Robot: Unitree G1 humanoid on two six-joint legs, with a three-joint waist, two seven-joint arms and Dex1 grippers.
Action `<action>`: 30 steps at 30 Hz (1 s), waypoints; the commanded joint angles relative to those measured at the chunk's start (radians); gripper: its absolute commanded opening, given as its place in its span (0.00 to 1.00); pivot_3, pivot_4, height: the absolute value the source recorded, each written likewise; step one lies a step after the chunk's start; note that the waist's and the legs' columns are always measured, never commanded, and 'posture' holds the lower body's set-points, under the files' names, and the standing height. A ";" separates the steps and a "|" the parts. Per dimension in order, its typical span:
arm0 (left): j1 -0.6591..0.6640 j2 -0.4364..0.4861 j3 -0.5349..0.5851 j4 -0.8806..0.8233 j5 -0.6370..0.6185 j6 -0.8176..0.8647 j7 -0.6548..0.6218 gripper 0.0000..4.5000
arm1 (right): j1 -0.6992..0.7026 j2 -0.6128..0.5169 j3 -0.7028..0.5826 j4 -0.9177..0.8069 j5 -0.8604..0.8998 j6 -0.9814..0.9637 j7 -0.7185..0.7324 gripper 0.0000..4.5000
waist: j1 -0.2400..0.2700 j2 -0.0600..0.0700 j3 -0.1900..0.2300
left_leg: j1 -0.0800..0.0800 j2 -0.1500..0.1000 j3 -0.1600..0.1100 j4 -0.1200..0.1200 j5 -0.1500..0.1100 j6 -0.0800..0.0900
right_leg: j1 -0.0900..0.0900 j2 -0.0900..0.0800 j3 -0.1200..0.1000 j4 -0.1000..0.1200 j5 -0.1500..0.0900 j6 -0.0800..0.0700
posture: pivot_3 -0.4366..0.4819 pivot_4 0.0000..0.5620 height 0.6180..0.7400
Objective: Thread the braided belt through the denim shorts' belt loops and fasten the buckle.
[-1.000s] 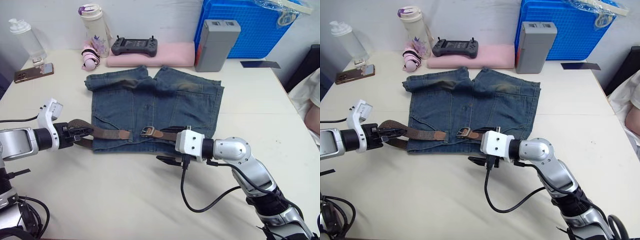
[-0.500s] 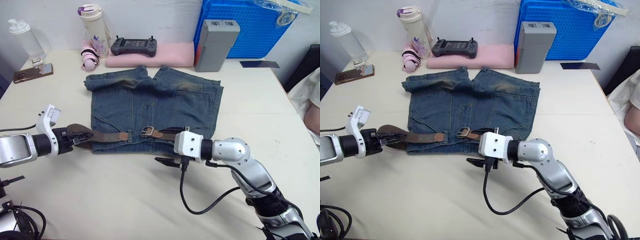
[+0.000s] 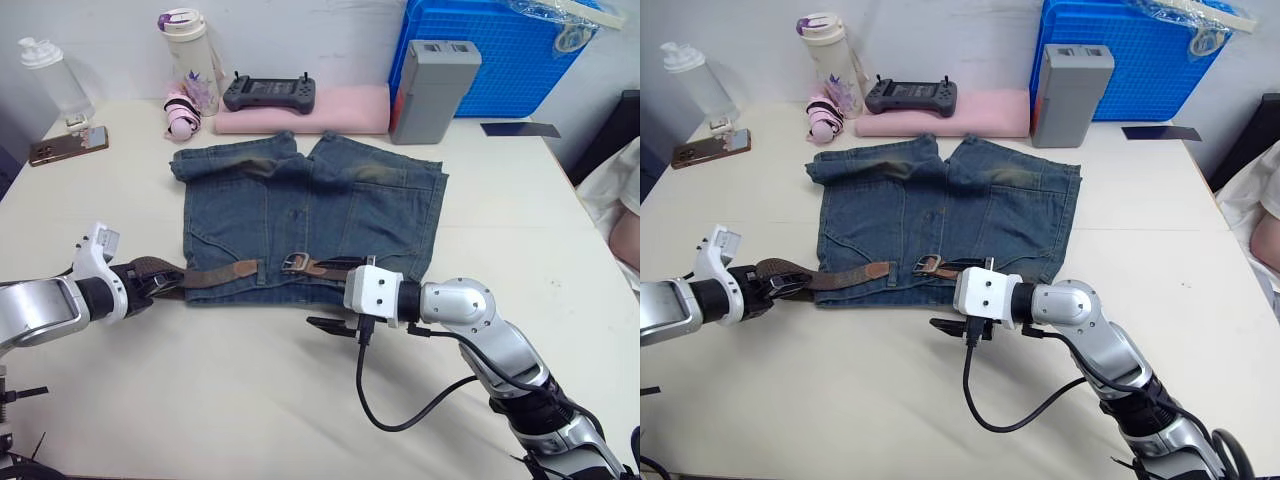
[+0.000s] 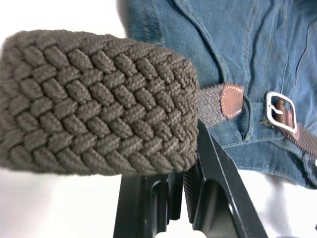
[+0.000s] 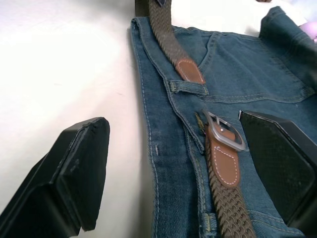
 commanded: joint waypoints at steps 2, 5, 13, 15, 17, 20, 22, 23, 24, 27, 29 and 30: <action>-0.022 0.067 -0.027 0.041 -0.018 0.039 -0.059 0.00 | 0.006 -0.001 -0.004 -0.041 -0.002 -0.020 -0.015 0.98 | 0.000 0.000 0.000 | 0.000 0.000 0.000 0.000 0.000 0.000 | 0.000 0.000 0.000 0.000 0.000 0.000 | 0.48 0.27 0.77; -0.031 0.111 -0.045 0.054 -0.018 0.063 -0.103 0.00 | 0.010 -0.002 -0.005 -0.042 -0.004 -0.020 -0.019 0.98 | 0.001 0.000 0.000 | 0.000 0.000 0.000 0.000 0.000 0.000 | 0.000 0.000 0.000 0.000 0.000 0.000 | 0.48 0.27 0.77; -0.071 0.146 -0.100 0.057 -0.018 0.056 -0.140 0.00 | 0.014 0.003 0.001 -0.035 -0.013 -0.029 -0.027 0.98 | 0.002 0.000 0.000 | 0.000 0.000 0.000 0.000 0.000 0.000 | 0.000 0.000 0.000 0.000 0.000 0.000 | 0.48 0.27 0.77; -0.084 0.142 -0.114 0.057 -0.018 0.054 -0.143 0.00 | 0.013 0.006 0.002 -0.035 -0.017 -0.027 -0.030 0.98 | 0.002 0.000 0.000 | 0.000 0.000 0.000 0.000 0.000 0.000 | 0.000 0.000 0.000 0.000 0.000 0.000 | 0.48 0.27 0.77; -0.093 0.145 -0.129 0.061 -0.018 0.053 -0.145 0.00 | 0.014 0.006 0.002 -0.038 -0.018 -0.025 -0.032 0.98 | 0.001 0.000 0.000 | 0.000 0.000 0.000 0.000 0.000 0.000 | 0.000 0.000 0.000 0.000 0.000 0.000 | 0.48 0.27 0.77; -0.104 0.156 -0.156 0.067 -0.018 0.049 -0.140 0.00 | 0.018 0.003 -0.001 -0.042 -0.017 -0.023 -0.032 0.98 | 0.001 0.000 0.000 | 0.000 0.000 0.000 0.000 0.000 0.000 | 0.000 0.000 0.000 0.000 0.000 0.000 | 0.48 0.27 0.77; -0.128 0.162 -0.183 0.078 -0.018 0.047 -0.139 0.00 | 0.018 0.003 -0.002 -0.045 -0.016 -0.019 -0.035 0.98 | 0.002 0.000 0.000 | 0.000 0.000 0.000 0.000 0.000 0.000 | 0.000 0.000 0.000 0.000 0.000 0.000 | 0.48 0.27 0.77; -0.140 0.167 -0.198 0.083 -0.018 0.046 -0.139 0.00 | 0.018 0.003 -0.001 -0.045 -0.016 -0.017 -0.037 0.98 | 0.002 0.000 0.000 | 0.000 0.000 0.000 0.000 0.000 0.000 | 0.000 0.000 0.000 0.000 0.000 0.000 | 0.48 0.27 0.77; -0.159 0.169 -0.216 0.091 -0.010 0.050 -0.143 0.00 | 0.015 0.005 0.000 -0.044 -0.017 -0.015 -0.038 0.98 | 0.003 0.000 0.000 | 0.000 0.000 0.000 0.000 0.000 0.000 | 0.000 0.000 0.000 0.000 0.000 0.000 | 0.48 0.27 0.77; -0.239 0.153 -0.270 0.113 0.090 0.081 -0.194 0.00 | 0.012 0.007 0.000 -0.042 -0.016 -0.012 -0.041 0.98 | 0.003 0.000 0.000 | 0.000 0.000 0.000 0.000 0.000 0.000 | 0.000 0.000 0.000 0.000 0.000 0.000 | 0.48 0.27 0.77; -0.310 0.127 -0.317 0.116 0.221 0.095 -0.270 0.00 | 0.011 0.006 0.001 -0.041 -0.017 -0.012 -0.043 0.98 | 0.003 0.000 0.000 | 0.000 0.000 0.000 0.000 0.000 0.000 | 0.000 0.001 0.000 0.000 0.000 0.000 | 0.48 0.27 0.77; -0.338 0.115 -0.334 0.117 0.277 0.098 -0.307 0.00 | 0.011 0.006 0.001 -0.041 -0.017 -0.012 -0.043 0.98 | 0.003 0.000 0.000 | 0.000 0.000 0.001 0.000 0.000 0.000 | 0.000 0.001 0.000 0.000 0.000 0.000 | 0.48 0.27 0.77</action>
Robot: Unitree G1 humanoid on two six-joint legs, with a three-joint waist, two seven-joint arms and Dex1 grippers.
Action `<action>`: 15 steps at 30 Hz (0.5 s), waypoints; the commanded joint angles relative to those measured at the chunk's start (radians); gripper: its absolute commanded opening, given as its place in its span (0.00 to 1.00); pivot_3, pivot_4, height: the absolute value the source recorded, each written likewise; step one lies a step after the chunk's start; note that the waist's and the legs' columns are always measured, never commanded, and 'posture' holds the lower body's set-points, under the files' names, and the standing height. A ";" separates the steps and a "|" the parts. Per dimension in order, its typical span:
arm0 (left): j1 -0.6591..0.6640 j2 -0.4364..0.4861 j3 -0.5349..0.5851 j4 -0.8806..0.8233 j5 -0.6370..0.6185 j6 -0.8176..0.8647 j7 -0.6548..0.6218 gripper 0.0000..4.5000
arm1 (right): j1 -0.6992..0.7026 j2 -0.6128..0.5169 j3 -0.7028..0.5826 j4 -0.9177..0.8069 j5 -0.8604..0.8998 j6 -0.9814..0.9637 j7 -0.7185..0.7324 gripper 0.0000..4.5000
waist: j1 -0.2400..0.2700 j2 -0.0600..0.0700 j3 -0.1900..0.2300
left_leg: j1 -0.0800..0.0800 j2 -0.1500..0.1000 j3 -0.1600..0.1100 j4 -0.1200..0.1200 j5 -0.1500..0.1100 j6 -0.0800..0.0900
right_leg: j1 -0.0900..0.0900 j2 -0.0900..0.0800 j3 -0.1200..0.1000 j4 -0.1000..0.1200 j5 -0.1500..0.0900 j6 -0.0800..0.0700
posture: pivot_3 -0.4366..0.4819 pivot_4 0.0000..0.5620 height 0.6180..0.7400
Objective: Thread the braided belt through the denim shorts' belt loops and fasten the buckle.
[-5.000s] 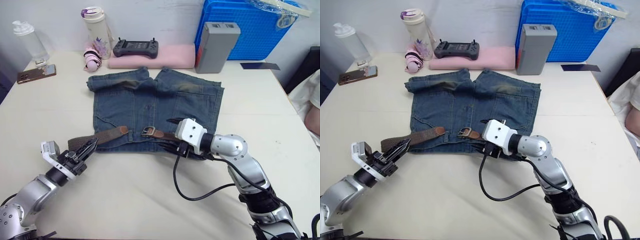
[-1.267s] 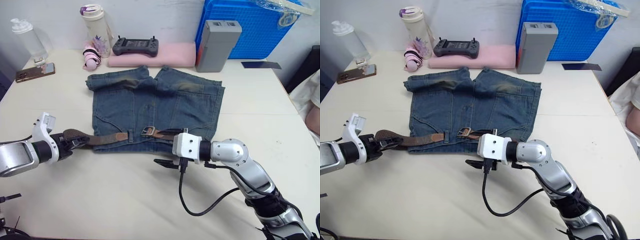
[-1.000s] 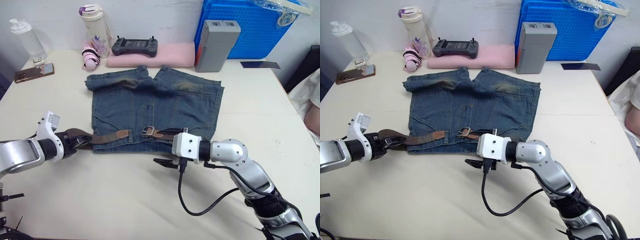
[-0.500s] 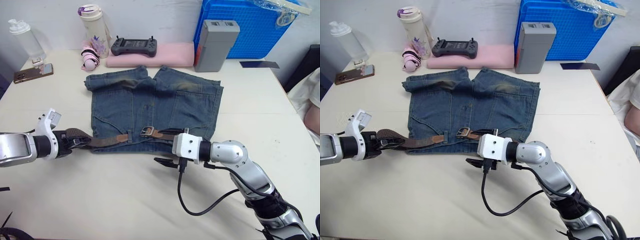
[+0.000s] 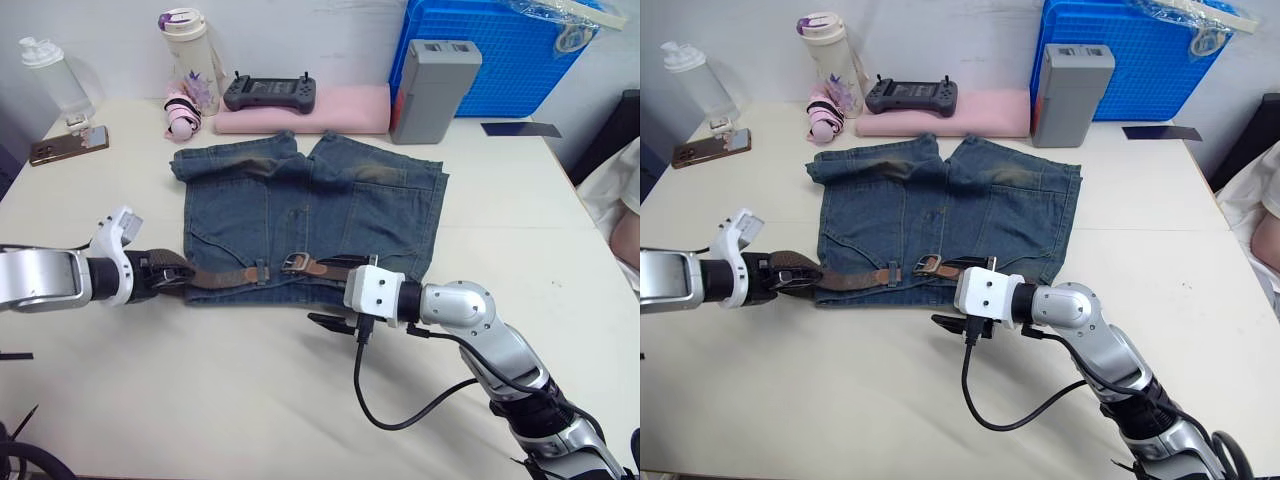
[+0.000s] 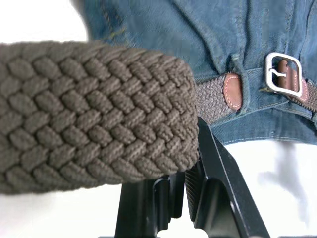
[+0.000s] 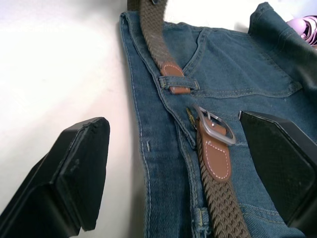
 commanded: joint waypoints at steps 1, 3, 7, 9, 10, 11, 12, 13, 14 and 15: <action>-0.118 -0.039 -0.069 0.008 0.240 0.013 -0.170 0.00 | -0.004 0.005 0.000 -0.038 0.004 -0.004 -0.006 0.98 | 0.001 0.000 0.000 | 0.000 0.000 0.000 0.000 0.000 0.000 | 0.000 0.000 0.000 0.000 0.000 0.000 | 0.48 0.27 0.77; -0.162 -0.046 -0.134 -0.003 0.414 -0.025 -0.331 0.00 | -0.003 0.005 0.001 -0.040 0.002 -0.003 -0.008 0.98 | 0.001 0.000 0.000 | 0.000 0.000 0.001 0.000 0.000 0.000 | 0.000 0.002 0.000 0.000 0.000 0.000 | 0.48 0.27 0.77; -0.181 -0.036 -0.258 -0.043 0.709 -0.158 -0.674 0.00 | -0.002 0.004 0.000 -0.040 -0.002 -0.003 -0.012 0.98 | -0.005 0.000 0.000 | 0.000 0.001 0.004 0.000 0.001 0.000 | -0.001 0.004 0.000 -0.001 0.000 0.000 | 0.48 0.27 0.77; -0.177 -0.043 -0.298 -0.048 0.823 -0.251 -0.842 0.00 | 0.000 0.003 -0.001 -0.041 -0.006 -0.004 -0.015 0.98 | -0.001 0.000 0.000 | 0.000 0.002 0.004 -0.001 0.001 -0.001 | -0.001 0.004 0.001 -0.001 0.000 0.000 | 0.48 0.27 0.77; -0.178 -0.051 -0.309 -0.041 0.871 -0.291 -0.905 0.00 | 0.001 0.003 -0.001 -0.041 -0.008 -0.005 -0.016 0.98 | -0.001 0.000 0.000 | 0.000 0.002 0.004 0.000 0.001 -0.001 | -0.001 0.004 0.001 -0.001 0.000 0.000 | 0.48 0.27 0.77; -0.180 -0.059 -0.315 -0.032 0.909 -0.316 -0.950 0.00 | 0.001 0.003 -0.001 -0.040 -0.009 -0.006 -0.017 0.98 | 0.000 0.000 0.000 | -0.001 0.002 0.004 0.000 0.001 -0.001 | -0.001 0.004 0.001 -0.001 0.000 0.000 | 0.48 0.27 0.77; -0.182 -0.070 -0.322 -0.023 0.949 -0.358 -1.007 0.00 | 0.002 0.003 -0.001 -0.040 -0.011 -0.008 -0.018 0.98 | 0.000 0.000 0.000 | 0.000 0.002 0.004 0.000 0.001 -0.001 | -0.001 0.004 0.001 -0.001 0.000 0.000 | 0.48 0.27 0.77; -0.188 -0.083 -0.327 -0.013 0.984 -0.394 -1.057 0.00 | 0.002 0.002 0.000 -0.038 -0.014 -0.012 -0.019 0.98 | 0.000 0.000 0.000 | -0.001 0.002 0.004 0.000 0.001 -0.001 | -0.001 0.004 0.001 0.000 0.000 0.000 | 0.48 0.27 0.77; -0.193 -0.094 -0.329 -0.005 1.011 -0.420 -1.093 0.00 | 0.002 0.000 0.000 -0.035 -0.018 -0.018 -0.020 0.98 | 0.001 0.000 0.000 | -0.001 0.002 0.004 0.000 0.001 -0.001 | -0.001 0.004 0.001 0.000 0.000 0.000 | 0.48 0.27 0.77; -0.200 -0.108 -0.329 0.003 1.039 -0.443 -1.129 0.00 | 0.002 -0.003 0.003 -0.031 -0.026 -0.028 -0.021 0.98 | 0.004 0.000 0.000 | -0.001 0.001 0.004 0.001 0.001 -0.001 | -0.001 0.003 0.001 0.000 0.000 0.000 | 0.48 0.27 0.77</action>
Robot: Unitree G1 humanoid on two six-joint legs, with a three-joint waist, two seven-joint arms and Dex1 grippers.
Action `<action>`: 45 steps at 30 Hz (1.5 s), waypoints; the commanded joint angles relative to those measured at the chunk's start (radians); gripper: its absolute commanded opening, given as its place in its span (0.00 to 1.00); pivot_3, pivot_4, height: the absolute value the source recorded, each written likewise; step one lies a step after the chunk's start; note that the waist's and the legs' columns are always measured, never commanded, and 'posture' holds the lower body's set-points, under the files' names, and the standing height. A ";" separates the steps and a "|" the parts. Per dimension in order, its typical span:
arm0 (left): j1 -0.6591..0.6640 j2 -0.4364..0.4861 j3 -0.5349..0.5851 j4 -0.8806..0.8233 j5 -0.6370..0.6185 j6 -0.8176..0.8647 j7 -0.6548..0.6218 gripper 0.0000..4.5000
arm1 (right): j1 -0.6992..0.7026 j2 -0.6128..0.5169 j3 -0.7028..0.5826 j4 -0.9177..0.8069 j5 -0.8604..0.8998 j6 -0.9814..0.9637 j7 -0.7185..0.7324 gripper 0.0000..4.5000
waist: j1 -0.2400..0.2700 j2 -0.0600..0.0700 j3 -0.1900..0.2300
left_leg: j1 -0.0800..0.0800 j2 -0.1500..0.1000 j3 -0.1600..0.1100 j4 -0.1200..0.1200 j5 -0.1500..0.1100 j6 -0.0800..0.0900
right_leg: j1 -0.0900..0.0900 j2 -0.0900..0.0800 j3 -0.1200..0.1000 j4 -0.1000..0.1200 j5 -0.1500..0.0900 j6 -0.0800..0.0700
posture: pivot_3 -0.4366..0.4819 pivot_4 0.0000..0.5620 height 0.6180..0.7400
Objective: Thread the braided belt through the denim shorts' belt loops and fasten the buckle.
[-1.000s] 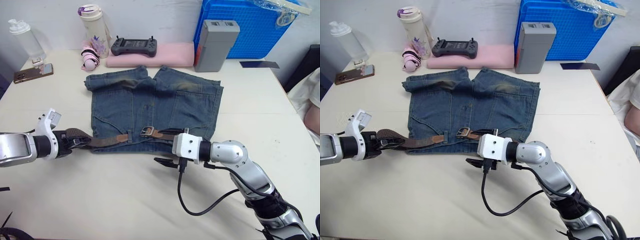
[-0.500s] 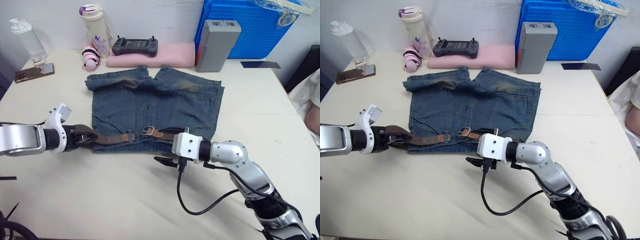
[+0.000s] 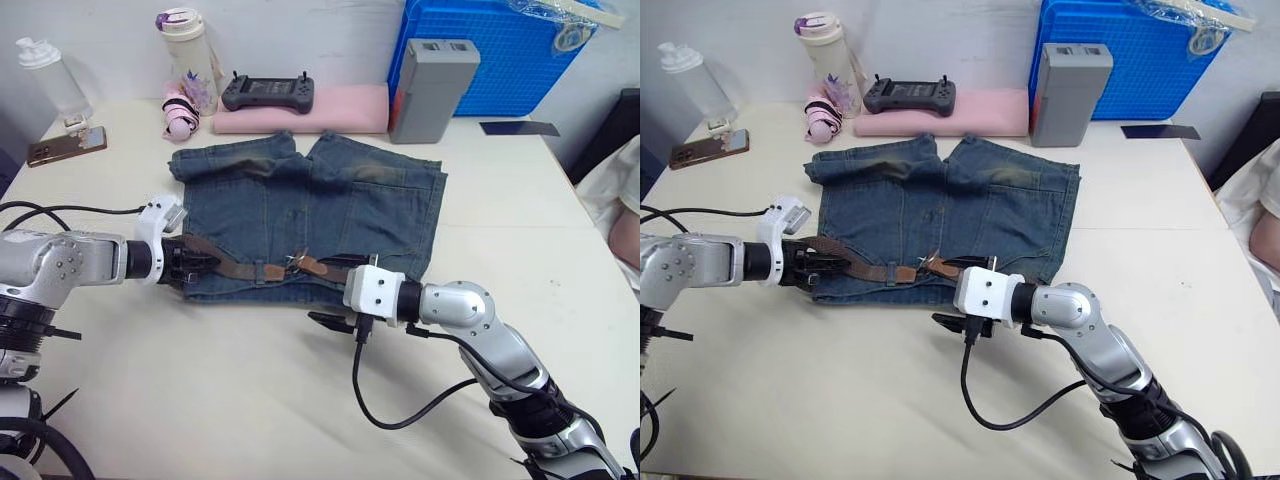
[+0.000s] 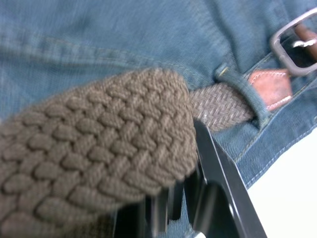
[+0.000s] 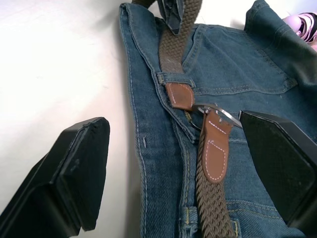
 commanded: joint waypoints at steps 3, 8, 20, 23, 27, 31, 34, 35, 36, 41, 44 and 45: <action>-0.052 -0.071 -0.006 0.036 0.185 -0.154 -0.236 0.00 | 0.000 -0.012 0.009 -0.009 -0.046 -0.077 -0.014 0.98 | 0.005 0.000 0.000 | -0.001 0.000 0.000 0.001 0.000 0.001 | 0.000 0.000 -0.001 0.000 0.000 0.000 | 0.48 0.27 0.77; -0.064 -0.149 -0.018 0.042 0.292 -0.188 -0.332 0.00 | -0.019 -0.002 0.029 0.058 -0.128 -0.201 -0.058 0.98 | 0.002 0.000 0.000 | -0.001 0.000 -0.001 0.000 0.000 0.001 | 0.000 -0.001 -0.001 0.000 0.000 0.000 | 0.48 0.27 0.77; -0.039 -0.220 0.036 0.042 0.414 -0.203 -0.416 0.00 | -0.056 0.008 0.114 0.255 -0.414 -0.533 -0.219 0.98 | -0.001 0.000 0.000 | -0.001 0.000 -0.001 0.003 0.001 0.002 | 0.000 -0.001 -0.001 0.002 0.000 0.000 | 0.48 0.27 0.77; -0.035 -0.227 0.049 0.038 0.426 -0.195 -0.423 0.00 | -0.068 0.020 0.116 0.296 -0.466 -0.553 -0.256 0.98 | -0.001 0.000 0.000 | -0.002 0.000 -0.002 0.005 0.001 0.002 | 0.000 -0.001 -0.001 0.002 0.000 0.000 | 0.48 0.27 0.77; -0.030 -0.235 0.060 0.033 0.440 -0.188 -0.429 0.00 | -0.080 0.039 0.117 0.331 -0.484 -0.569 -0.268 0.98 | -0.001 0.000 0.000 | -0.002 0.000 -0.003 0.007 0.000 0.002 | 0.000 -0.001 -0.001 0.003 0.000 0.000 | 0.48 0.27 0.77; -0.021 -0.241 0.071 0.025 0.450 -0.180 -0.434 0.00 | -0.076 0.055 0.113 0.324 -0.481 -0.572 -0.259 0.68 | -0.002 0.000 0.000 | -0.002 0.000 -0.003 0.007 0.000 0.002 | 0.000 -0.001 -0.001 0.004 0.000 0.000 | 0.48 0.27 0.77; -0.017 -0.244 0.076 0.021 0.455 -0.175 -0.435 0.00 | -0.061 0.047 0.105 0.297 -0.453 -0.568 -0.230 0.39 | -0.002 0.000 0.000 | -0.002 0.000 -0.003 0.008 0.000 0.002 | 0.000 -0.001 -0.001 0.004 0.000 0.000 | 0.48 0.27 0.77; -0.016 -0.245 0.077 0.020 0.458 -0.173 -0.435 0.00 | -0.055 0.041 0.100 0.285 -0.444 -0.564 -0.219 0.39 | -0.002 0.000 0.000 | -0.002 0.000 -0.003 0.008 0.000 0.002 | 0.000 -0.001 -0.001 0.004 0.000 0.000 | 0.48 0.27 0.77; -0.015 -0.246 0.079 0.020 0.459 -0.172 -0.435 0.00 | -0.049 0.034 0.095 0.273 -0.431 -0.558 -0.203 0.39 | -0.002 0.000 0.000 | -0.003 0.000 -0.003 0.008 0.000 0.003 | 0.000 -0.001 -0.001 0.004 0.000 0.000 | 0.48 0.27 0.77; -0.013 -0.251 0.088 0.019 0.467 -0.165 -0.434 0.00 | -0.017 0.006 0.062 0.221 -0.362 -0.501 -0.142 0.39 | -0.002 0.000 0.000 | -0.003 0.000 -0.004 0.009 0.000 0.003 | 0.001 -0.002 -0.001 0.005 0.000 0.000 | 0.48 0.27 0.77; -0.012 -0.254 0.090 0.023 0.472 -0.165 -0.435 0.00 | -0.013 0.008 0.065 0.219 -0.365 -0.496 -0.138 0.51 | -0.003 0.000 0.000 | -0.003 0.000 -0.004 0.010 0.000 0.003 | 0.001 -0.002 -0.001 0.005 0.000 0.000 | 0.48 0.27 0.77; -0.012 -0.255 0.091 0.024 0.472 -0.164 -0.435 0.00 | -0.011 0.011 0.062 0.215 -0.364 -0.497 -0.142 0.57 | -0.003 0.000 0.000 | -0.003 0.000 -0.004 0.010 0.000 0.003 | 0.001 -0.002 -0.001 0.006 0.000 0.000 | 0.48 0.27 0.77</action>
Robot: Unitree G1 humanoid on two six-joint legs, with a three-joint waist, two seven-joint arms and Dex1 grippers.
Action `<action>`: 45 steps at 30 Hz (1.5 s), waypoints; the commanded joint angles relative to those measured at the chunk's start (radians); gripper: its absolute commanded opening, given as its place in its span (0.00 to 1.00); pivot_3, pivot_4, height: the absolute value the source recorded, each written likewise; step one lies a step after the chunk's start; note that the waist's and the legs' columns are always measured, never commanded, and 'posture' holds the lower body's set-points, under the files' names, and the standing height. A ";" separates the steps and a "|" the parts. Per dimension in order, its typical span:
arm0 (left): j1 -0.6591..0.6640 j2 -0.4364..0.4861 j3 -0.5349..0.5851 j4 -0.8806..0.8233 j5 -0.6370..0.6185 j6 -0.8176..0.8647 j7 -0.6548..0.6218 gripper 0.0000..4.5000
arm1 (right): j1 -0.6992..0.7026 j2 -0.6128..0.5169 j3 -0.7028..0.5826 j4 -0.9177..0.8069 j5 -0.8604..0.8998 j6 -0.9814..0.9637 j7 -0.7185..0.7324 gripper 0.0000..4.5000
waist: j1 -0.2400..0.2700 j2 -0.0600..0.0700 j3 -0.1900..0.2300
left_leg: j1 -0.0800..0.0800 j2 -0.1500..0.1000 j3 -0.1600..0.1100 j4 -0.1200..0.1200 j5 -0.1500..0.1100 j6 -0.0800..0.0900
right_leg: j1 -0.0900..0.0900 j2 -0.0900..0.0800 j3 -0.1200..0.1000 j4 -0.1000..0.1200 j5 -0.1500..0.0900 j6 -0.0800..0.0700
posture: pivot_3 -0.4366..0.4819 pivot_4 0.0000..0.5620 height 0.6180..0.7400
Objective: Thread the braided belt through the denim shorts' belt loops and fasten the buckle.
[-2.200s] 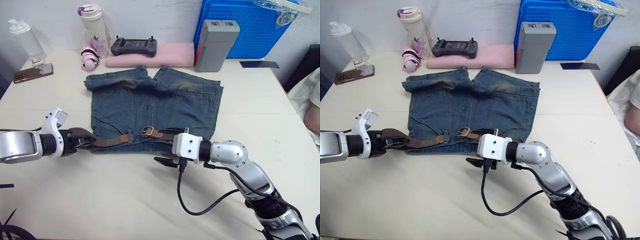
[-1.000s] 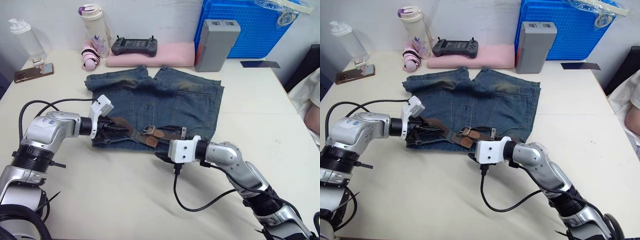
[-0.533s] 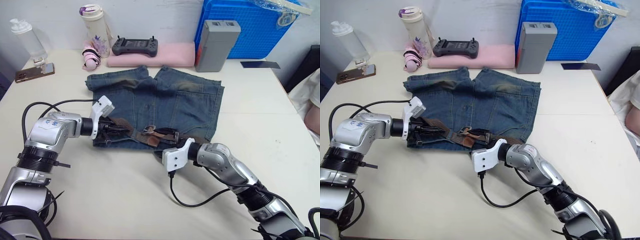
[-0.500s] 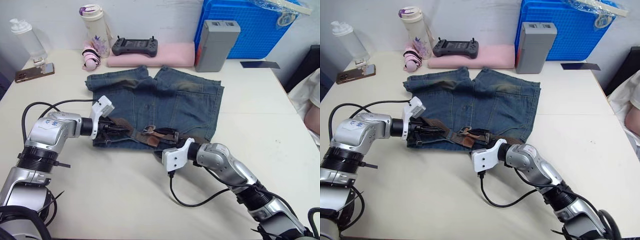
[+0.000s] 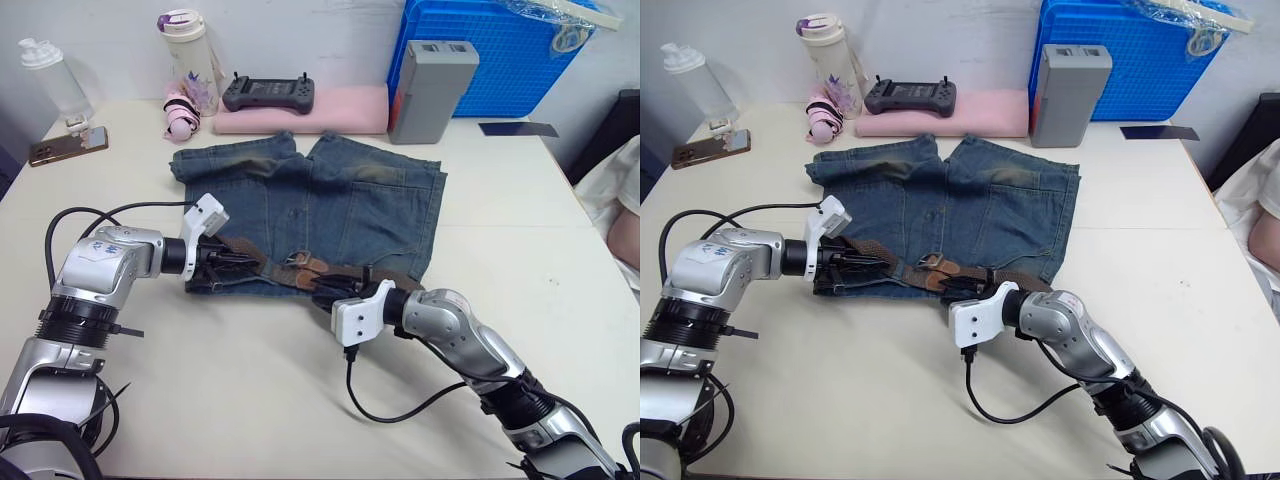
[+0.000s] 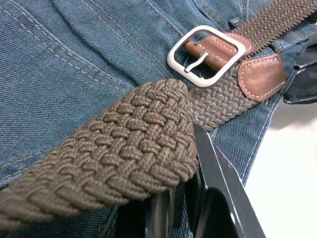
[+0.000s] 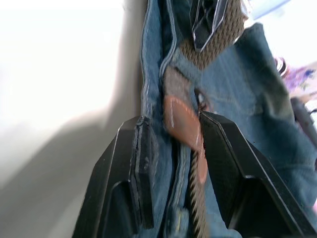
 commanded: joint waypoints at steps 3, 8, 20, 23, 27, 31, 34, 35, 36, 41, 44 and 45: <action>0.004 -0.005 0.029 -0.013 0.007 0.001 -0.013 0.00 | 0.000 -0.011 -0.041 -0.071 0.045 -0.002 0.013 0.84 | 0.001 0.000 0.000 | 0.000 0.000 0.000 0.001 0.000 0.000 | 0.000 0.000 0.000 0.001 0.000 0.000 | 0.48 0.27 0.77; 0.002 -0.008 0.029 -0.004 0.012 -0.003 -0.015 0.00 | -0.018 -0.032 -0.077 -0.074 0.088 -0.023 0.022 0.84 | 0.001 0.000 0.000 | 0.000 0.000 0.000 0.001 0.000 0.000 | 0.000 0.000 0.000 0.001 0.000 0.000 | 0.48 0.27 0.77; 0.004 -0.011 0.035 -0.002 0.014 0.002 -0.018 0.00 | -0.047 -0.022 -0.006 0.064 -0.094 -0.113 -0.081 0.84 | 0.001 0.000 0.000 | 0.000 0.000 0.000 0.002 0.000 0.000 | 0.000 -0.001 0.000 0.002 0.000 0.000 | 0.48 0.27 0.77; 0.009 -0.011 0.037 -0.004 0.014 0.003 -0.016 0.00 | -0.070 0.021 0.017 0.102 -0.132 -0.120 -0.123 0.84 | -0.002 0.000 0.000 | 0.000 0.000 0.000 0.002 0.000 0.001 | 0.000 -0.001 0.000 0.003 0.000 0.000 | 0.48 0.27 0.77; 0.014 -0.011 0.041 -0.013 0.014 0.010 -0.016 0.00 | -0.092 0.050 0.020 0.125 -0.152 -0.123 -0.145 0.84 | -0.003 0.000 0.000 | 0.000 0.000 0.001 0.003 0.000 0.001 | 0.000 0.000 0.000 0.004 0.000 0.000 | 0.48 0.27 0.77; 0.018 -0.010 0.046 -0.017 0.016 0.016 -0.016 0.00 | -0.086 0.047 0.017 0.120 -0.151 -0.126 -0.145 0.79 | -0.001 0.000 0.000 | 0.000 0.000 0.000 0.003 0.000 0.001 | 0.000 -0.001 0.000 0.004 0.000 0.000 | 0.48 0.27 0.77; 0.021 -0.010 0.048 -0.019 0.016 0.020 -0.016 0.00 | -0.071 0.043 0.014 0.103 -0.144 -0.123 -0.139 0.55 | -0.001 0.000 0.000 | 0.000 0.000 0.000 0.003 0.000 0.001 | 0.000 -0.001 0.000 0.003 0.000 0.000 | 0.48 0.27 0.77; 0.021 -0.010 0.048 -0.019 0.016 0.020 -0.016 0.00 | -0.068 0.043 0.014 0.100 -0.143 -0.123 -0.137 0.43 | -0.002 0.000 0.000 | 0.000 0.000 0.000 0.003 0.000 0.001 | 0.000 -0.001 0.000 0.003 0.000 0.000 | 0.48 0.27 0.77; 0.020 -0.010 0.048 -0.019 0.017 0.021 -0.015 0.00 | -0.063 0.040 0.012 0.092 -0.140 -0.121 -0.133 0.29 | -0.002 0.000 0.000 | 0.000 0.000 0.000 0.003 0.000 0.001 | 0.000 -0.001 0.000 0.004 0.000 0.000 | 0.48 0.27 0.77; 0.011 -0.017 0.049 -0.011 0.018 0.021 -0.012 0.00 | -0.045 0.034 0.009 0.065 -0.126 -0.107 -0.113 0.02 | -0.002 0.000 0.000 | 0.000 0.000 0.000 0.003 0.000 0.001 | 0.000 -0.001 0.000 0.004 0.000 0.000 | 0.48 0.27 0.77; 0.013 -0.020 0.055 -0.020 0.012 0.022 -0.011 0.00 | -0.039 0.040 0.010 0.063 -0.123 -0.093 -0.110 0.02 | -0.002 0.000 0.000 | 0.000 0.000 0.000 0.003 0.000 0.001 | 0.000 -0.001 0.000 0.004 0.000 0.000 | 0.48 0.27 0.77; 0.018 -0.021 0.064 -0.029 0.005 0.024 -0.010 0.00 | -0.038 0.042 0.011 0.062 -0.122 -0.089 -0.108 0.02 | -0.002 0.000 0.000 | 0.000 0.000 0.000 0.003 0.000 0.001 | 0.000 -0.001 0.000 0.004 0.000 0.000 | 0.48 0.27 0.77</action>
